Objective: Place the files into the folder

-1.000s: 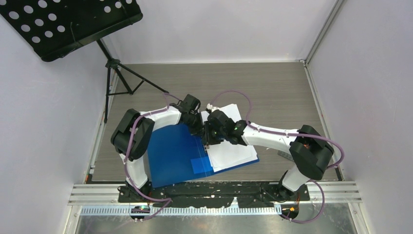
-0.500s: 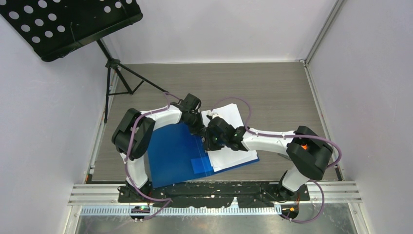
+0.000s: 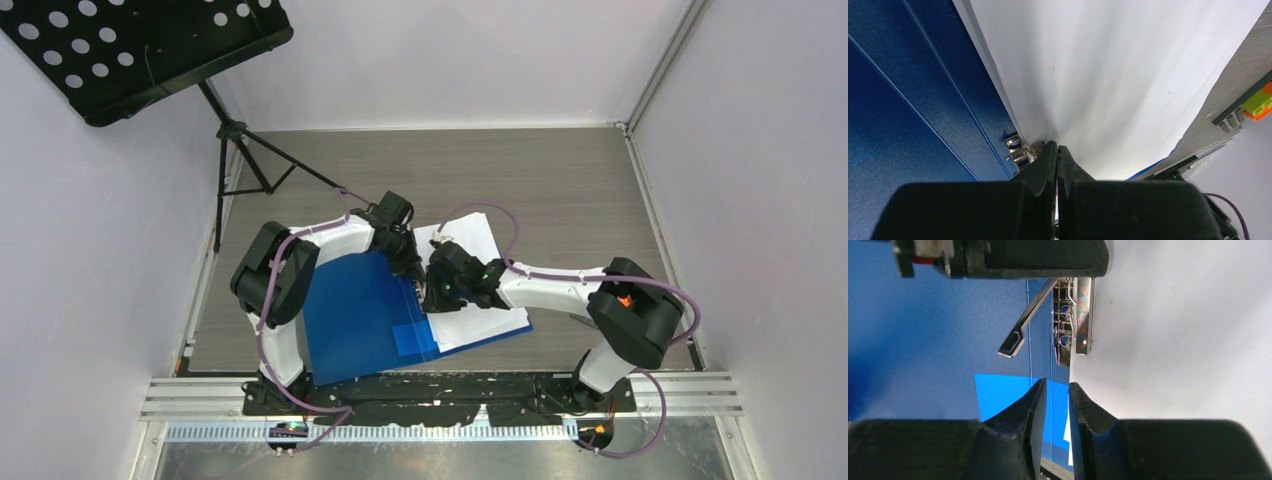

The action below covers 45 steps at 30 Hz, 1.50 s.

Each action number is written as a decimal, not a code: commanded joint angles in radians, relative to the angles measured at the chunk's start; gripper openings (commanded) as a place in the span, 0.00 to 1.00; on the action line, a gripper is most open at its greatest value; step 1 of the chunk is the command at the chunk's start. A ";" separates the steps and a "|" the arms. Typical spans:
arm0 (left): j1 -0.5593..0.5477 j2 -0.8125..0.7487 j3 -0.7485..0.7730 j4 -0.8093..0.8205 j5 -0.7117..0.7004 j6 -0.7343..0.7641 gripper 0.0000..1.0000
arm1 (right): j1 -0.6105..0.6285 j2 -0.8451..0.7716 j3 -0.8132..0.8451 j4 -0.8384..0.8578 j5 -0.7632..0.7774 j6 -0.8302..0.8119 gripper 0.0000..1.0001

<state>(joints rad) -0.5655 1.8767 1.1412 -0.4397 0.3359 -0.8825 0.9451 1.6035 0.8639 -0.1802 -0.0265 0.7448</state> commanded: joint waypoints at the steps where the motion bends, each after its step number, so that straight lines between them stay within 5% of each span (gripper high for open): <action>1: 0.003 0.042 -0.019 -0.067 -0.130 0.030 0.00 | -0.017 -0.096 0.004 0.022 -0.019 0.037 0.32; 4: 0.003 0.041 -0.018 -0.065 -0.125 0.030 0.00 | -0.025 -0.125 0.042 0.021 -0.013 0.081 0.39; 17: 0.003 0.044 -0.004 -0.070 -0.123 0.033 0.00 | -0.058 -0.020 0.085 0.082 0.021 0.246 0.38; 45: 0.003 0.060 0.023 -0.091 -0.138 0.033 0.00 | 0.009 0.030 0.022 -0.008 0.071 0.152 0.26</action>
<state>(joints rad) -0.5655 1.8946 1.1648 -0.4683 0.3058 -0.8822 0.9230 1.6173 0.8989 -0.1215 -0.0105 0.9558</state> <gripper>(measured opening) 0.004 0.268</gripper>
